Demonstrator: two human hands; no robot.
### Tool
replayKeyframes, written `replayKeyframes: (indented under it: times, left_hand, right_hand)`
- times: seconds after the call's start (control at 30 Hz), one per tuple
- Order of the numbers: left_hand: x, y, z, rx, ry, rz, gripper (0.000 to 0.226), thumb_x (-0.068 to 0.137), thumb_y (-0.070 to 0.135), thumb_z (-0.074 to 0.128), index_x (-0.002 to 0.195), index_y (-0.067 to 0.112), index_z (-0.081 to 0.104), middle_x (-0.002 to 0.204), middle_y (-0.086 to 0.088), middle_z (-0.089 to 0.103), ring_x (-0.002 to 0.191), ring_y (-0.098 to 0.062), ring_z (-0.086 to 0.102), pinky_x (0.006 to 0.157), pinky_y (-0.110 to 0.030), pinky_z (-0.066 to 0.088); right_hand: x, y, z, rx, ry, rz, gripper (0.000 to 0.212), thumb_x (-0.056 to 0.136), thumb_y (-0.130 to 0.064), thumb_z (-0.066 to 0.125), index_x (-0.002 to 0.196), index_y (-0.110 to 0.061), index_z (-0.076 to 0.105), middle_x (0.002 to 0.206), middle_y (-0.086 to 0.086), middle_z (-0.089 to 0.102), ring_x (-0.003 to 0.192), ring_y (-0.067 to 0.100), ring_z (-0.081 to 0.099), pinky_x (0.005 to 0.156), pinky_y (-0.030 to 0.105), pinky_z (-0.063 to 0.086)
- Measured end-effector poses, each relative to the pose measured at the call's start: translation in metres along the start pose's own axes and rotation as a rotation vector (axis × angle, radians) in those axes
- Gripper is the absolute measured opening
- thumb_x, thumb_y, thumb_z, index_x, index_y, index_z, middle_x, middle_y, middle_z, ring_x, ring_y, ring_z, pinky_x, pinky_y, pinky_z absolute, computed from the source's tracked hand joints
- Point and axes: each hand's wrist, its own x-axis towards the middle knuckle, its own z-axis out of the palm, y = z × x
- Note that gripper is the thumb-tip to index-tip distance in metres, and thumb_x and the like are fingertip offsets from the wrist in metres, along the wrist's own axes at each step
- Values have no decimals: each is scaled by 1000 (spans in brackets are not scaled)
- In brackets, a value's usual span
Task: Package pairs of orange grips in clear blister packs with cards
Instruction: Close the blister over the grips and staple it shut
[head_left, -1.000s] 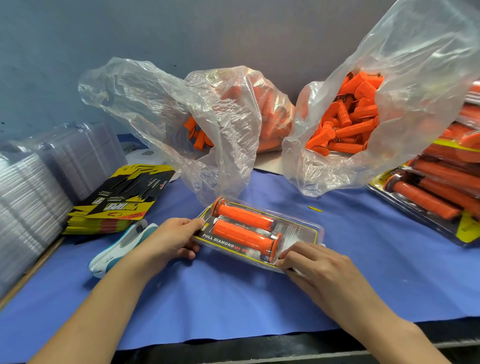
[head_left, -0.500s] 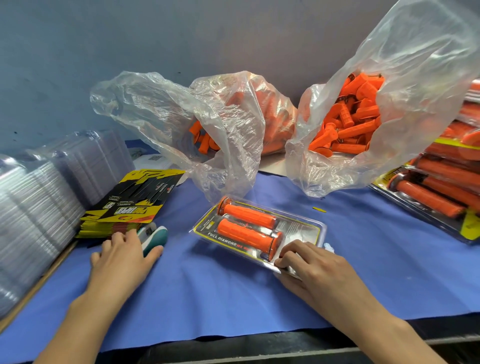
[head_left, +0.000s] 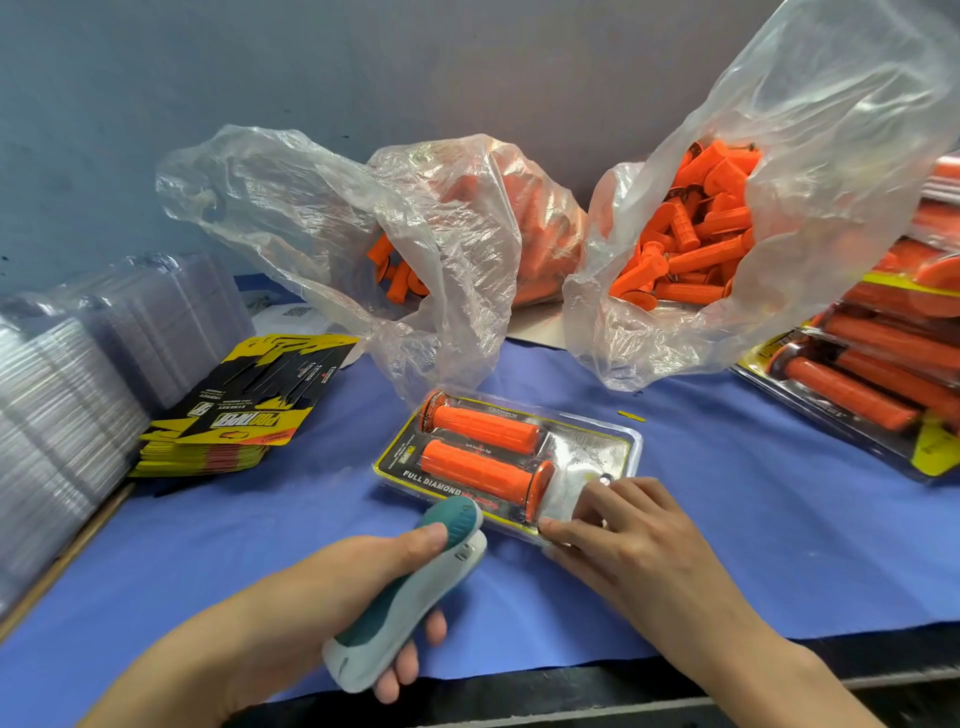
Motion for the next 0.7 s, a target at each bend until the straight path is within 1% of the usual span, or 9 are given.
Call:
replayKeyframes:
  times: [0.17, 0.3, 0.37, 0.43, 0.47, 0.53, 0.6, 0.67, 0.7]
  left_hand:
    - [4, 6, 17, -50, -69, -9, 73, 69, 81, 59, 79, 10, 73, 69, -19, 67, 50, -24, 62, 48, -24, 48]
    - [6, 10, 28, -65, -90, 4, 71, 73, 79, 59, 83, 10, 71, 74, -18, 68, 52, -24, 62, 51, -25, 50]
    - [6, 10, 29, -78, -100, 6, 71, 73, 79, 58, 84, 10, 71, 76, -18, 67, 54, -24, 62, 52, -26, 50]
    - [6, 10, 30, -77, -108, 9, 73, 72, 80, 58, 85, 10, 72, 79, -21, 67, 56, -26, 63, 54, -26, 51]
    - [6, 10, 30, -80, -112, 11, 74, 71, 81, 59, 86, 10, 72, 81, -22, 66, 57, -26, 63, 55, -27, 51]
    - [7, 10, 30, -91, -121, 14, 77, 70, 82, 60, 90, 8, 72, 87, -25, 65, 59, -27, 62, 55, -28, 51]
    - [8, 10, 32, -95, -131, 13, 77, 70, 82, 60, 89, 9, 73, 84, -23, 66, 58, -27, 62, 54, -27, 51]
    - [10, 11, 37, -94, -122, 22, 71, 71, 80, 60, 83, 11, 72, 76, -17, 68, 54, -24, 62, 52, -26, 50]
    - [12, 11, 39, -106, -107, 33, 69, 72, 79, 60, 85, 12, 71, 76, -15, 69, 53, -23, 62, 51, -25, 50]
  right_hand:
    - [0, -1, 0, 6, -32, -13, 24, 98, -40, 50, 97, -29, 72, 84, -7, 57, 71, 17, 54, 68, 32, 50]
    - [-4, 1, -6, 36, -68, -34, 22, 98, -30, 50, 106, -27, 70, 90, -6, 57, 75, 17, 55, 72, 27, 44]
    - [-6, 2, -9, 96, -69, -31, 23, 97, -27, 50, 109, -25, 70, 94, -7, 59, 79, 15, 56, 73, 24, 44]
    - [-9, 3, -12, 154, -48, -8, 23, 98, -28, 49, 104, -24, 71, 95, -10, 62, 82, 11, 57, 74, 22, 48]
    - [-10, 3, -12, 174, -33, 17, 23, 99, -30, 49, 98, -23, 71, 94, -11, 63, 81, 9, 59, 75, 24, 51]
    - [-11, 3, -13, 184, -1, 69, 26, 100, -32, 47, 86, -21, 67, 90, -13, 64, 76, 8, 59, 75, 34, 56]
    - [-12, 3, -13, 172, 16, 79, 28, 101, -31, 46, 81, -20, 62, 86, -12, 64, 72, 11, 59, 73, 39, 57]
    - [-12, 2, -12, 155, 21, 42, 28, 101, -30, 48, 80, -19, 63, 84, -10, 65, 74, 14, 61, 78, 35, 55]
    - [-11, 2, -13, 146, 22, 19, 28, 101, -29, 50, 80, -18, 64, 85, -10, 66, 76, 15, 63, 83, 30, 53]
